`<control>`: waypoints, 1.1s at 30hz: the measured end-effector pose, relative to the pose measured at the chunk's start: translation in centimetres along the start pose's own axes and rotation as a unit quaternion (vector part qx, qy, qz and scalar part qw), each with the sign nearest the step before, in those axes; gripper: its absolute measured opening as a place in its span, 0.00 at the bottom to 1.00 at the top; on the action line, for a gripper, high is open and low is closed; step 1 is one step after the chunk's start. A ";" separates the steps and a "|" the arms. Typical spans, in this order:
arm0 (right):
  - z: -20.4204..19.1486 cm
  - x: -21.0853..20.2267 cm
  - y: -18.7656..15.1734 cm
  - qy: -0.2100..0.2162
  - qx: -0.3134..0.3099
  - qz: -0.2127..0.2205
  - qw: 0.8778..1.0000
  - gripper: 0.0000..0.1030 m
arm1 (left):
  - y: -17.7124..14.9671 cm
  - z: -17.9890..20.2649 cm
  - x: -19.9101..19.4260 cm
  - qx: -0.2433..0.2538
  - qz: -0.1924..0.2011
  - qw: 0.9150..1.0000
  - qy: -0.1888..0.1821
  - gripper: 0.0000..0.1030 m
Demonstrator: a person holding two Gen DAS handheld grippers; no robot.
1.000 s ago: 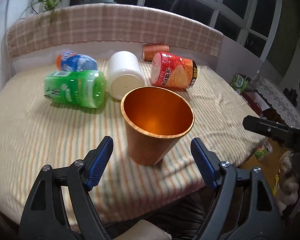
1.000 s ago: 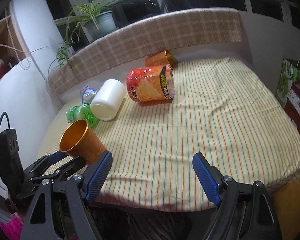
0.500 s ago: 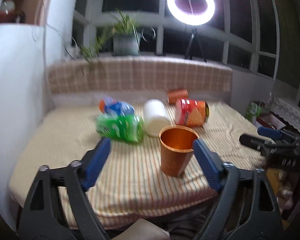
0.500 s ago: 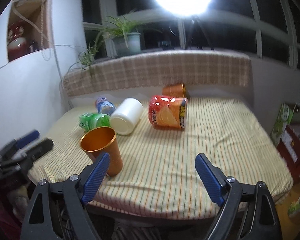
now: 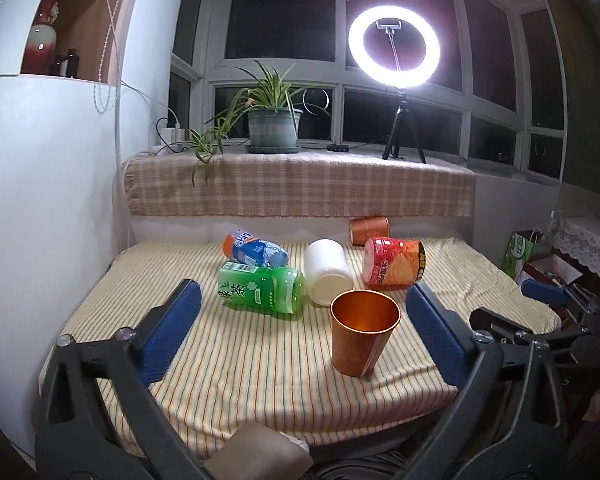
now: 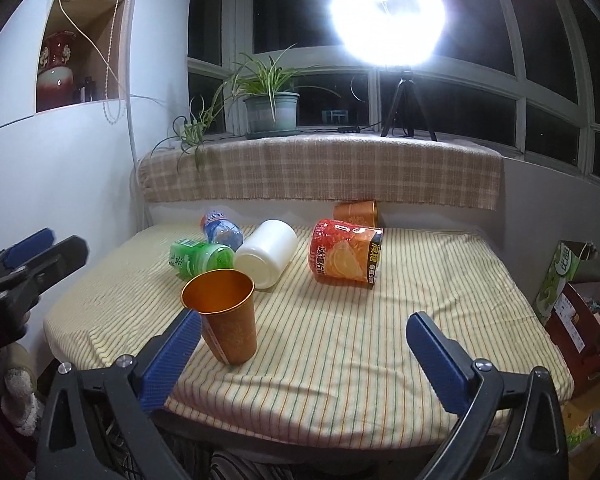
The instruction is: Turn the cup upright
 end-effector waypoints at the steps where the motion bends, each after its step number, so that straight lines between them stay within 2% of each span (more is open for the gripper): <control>1: 0.0 0.0 0.0 0.000 0.001 0.001 1.000 1.00 | 0.1 0.0 -0.1 -0.001 0.002 1.000 0.002 1.00; 33: 0.6 0.2 -0.2 -0.006 0.006 0.001 1.000 1.00 | 0.3 -1.0 -0.6 0.000 0.005 1.000 0.027 1.00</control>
Point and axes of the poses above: each gripper's, at about its wrist camera, not at the fingertips, and x roughly the way its jaws point, z to its right, y to its top, the point moved 4 cm from there along x, roughly the way its jaws point, and after that the axes turned 2 degrees about y, right-handed, at the moved point
